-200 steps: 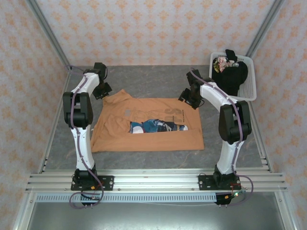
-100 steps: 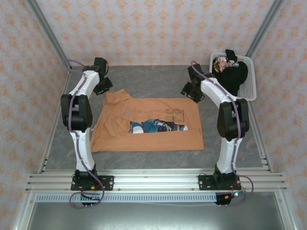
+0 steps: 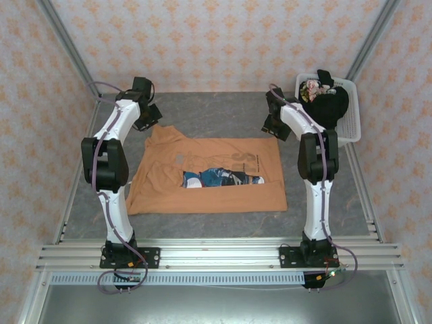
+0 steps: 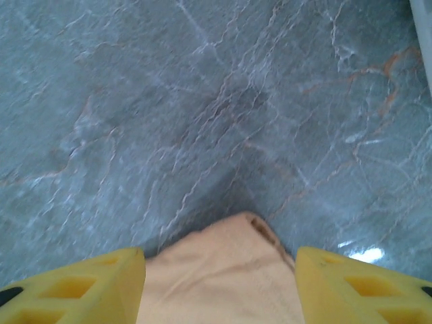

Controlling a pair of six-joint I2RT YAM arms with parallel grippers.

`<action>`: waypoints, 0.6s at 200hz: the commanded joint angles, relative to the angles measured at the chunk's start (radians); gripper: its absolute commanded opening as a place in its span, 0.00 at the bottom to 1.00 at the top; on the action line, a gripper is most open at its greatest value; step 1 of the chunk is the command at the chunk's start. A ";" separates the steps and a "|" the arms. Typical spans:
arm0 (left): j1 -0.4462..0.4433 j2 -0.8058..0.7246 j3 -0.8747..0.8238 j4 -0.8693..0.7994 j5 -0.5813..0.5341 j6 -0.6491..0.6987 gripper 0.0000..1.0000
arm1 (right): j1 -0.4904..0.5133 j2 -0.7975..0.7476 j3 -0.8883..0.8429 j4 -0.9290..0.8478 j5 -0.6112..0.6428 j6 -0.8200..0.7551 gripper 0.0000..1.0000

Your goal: Fold and stack the t-shirts

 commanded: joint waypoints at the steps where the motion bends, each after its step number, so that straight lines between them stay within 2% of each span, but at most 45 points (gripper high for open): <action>1: -0.003 -0.052 -0.013 0.024 0.019 -0.016 0.00 | -0.003 0.057 0.070 -0.067 0.054 -0.029 0.57; 32: -0.004 -0.050 0.003 0.021 0.030 -0.021 0.00 | -0.004 0.114 0.124 -0.095 0.047 -0.023 0.51; 59: -0.007 -0.044 0.015 0.021 0.039 -0.025 0.00 | -0.005 0.122 0.120 -0.088 0.041 -0.012 0.39; 79: -0.009 -0.044 0.023 0.018 0.039 -0.028 0.00 | -0.004 0.119 0.114 -0.092 0.045 -0.006 0.25; 105: -0.009 -0.062 0.023 0.016 0.044 -0.030 0.00 | -0.004 0.098 0.108 -0.097 0.054 -0.013 0.00; 120: -0.012 -0.087 0.015 0.017 0.049 -0.024 0.00 | -0.004 0.067 0.094 -0.089 0.056 -0.021 0.00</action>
